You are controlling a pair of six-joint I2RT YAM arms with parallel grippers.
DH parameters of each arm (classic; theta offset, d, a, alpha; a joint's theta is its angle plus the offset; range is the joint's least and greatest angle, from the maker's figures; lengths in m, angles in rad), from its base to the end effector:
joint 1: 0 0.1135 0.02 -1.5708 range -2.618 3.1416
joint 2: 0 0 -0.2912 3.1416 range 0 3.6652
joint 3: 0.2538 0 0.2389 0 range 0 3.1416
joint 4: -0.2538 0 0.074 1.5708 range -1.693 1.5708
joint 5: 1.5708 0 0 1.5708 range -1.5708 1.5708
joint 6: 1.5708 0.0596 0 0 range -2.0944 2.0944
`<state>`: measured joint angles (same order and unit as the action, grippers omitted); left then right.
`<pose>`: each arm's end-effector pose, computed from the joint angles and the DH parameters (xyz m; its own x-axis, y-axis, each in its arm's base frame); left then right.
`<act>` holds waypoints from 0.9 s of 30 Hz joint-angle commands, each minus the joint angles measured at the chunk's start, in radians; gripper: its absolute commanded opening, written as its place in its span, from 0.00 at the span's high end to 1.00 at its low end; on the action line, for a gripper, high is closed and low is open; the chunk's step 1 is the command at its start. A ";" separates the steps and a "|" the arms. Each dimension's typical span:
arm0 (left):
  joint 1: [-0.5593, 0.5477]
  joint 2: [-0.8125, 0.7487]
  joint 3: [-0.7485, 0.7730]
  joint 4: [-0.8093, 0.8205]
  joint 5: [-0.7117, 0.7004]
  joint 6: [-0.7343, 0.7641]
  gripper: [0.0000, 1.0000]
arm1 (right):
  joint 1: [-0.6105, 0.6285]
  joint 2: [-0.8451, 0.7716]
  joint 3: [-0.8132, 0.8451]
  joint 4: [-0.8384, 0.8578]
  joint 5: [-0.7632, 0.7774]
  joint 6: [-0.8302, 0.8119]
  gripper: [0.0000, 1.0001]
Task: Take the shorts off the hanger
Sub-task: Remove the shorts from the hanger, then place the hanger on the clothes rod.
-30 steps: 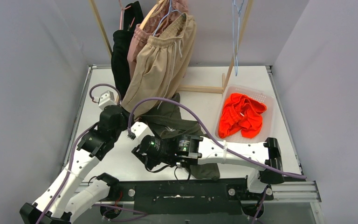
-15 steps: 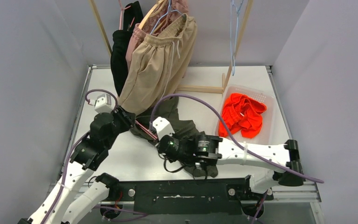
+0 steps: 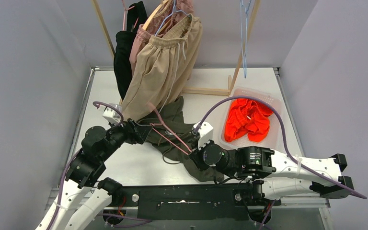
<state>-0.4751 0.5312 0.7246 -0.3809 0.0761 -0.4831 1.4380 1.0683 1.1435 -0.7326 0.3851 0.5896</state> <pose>0.1006 -0.0568 0.3395 -0.3895 -0.3205 -0.8635 0.3857 0.7946 -0.4689 0.0498 0.2033 0.3669 -0.5561 -0.2713 -0.7856 -0.6858 0.6838 0.2494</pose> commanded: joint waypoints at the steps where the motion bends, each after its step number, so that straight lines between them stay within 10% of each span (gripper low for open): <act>1: 0.003 -0.045 0.044 0.050 0.078 0.093 0.25 | -0.002 -0.058 -0.016 0.052 0.115 0.060 1.00; 9: 0.003 0.014 0.052 0.096 0.250 0.103 0.21 | -0.002 -0.056 -0.006 0.062 0.135 0.042 1.00; 27: 0.003 -0.184 -0.126 0.056 -0.129 0.274 0.19 | -0.003 -0.131 0.029 -0.119 0.573 0.347 1.00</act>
<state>-0.4751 0.3347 0.6384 -0.3885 0.0410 -0.2497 1.4342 0.8883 1.0893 -0.8322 0.7044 0.8165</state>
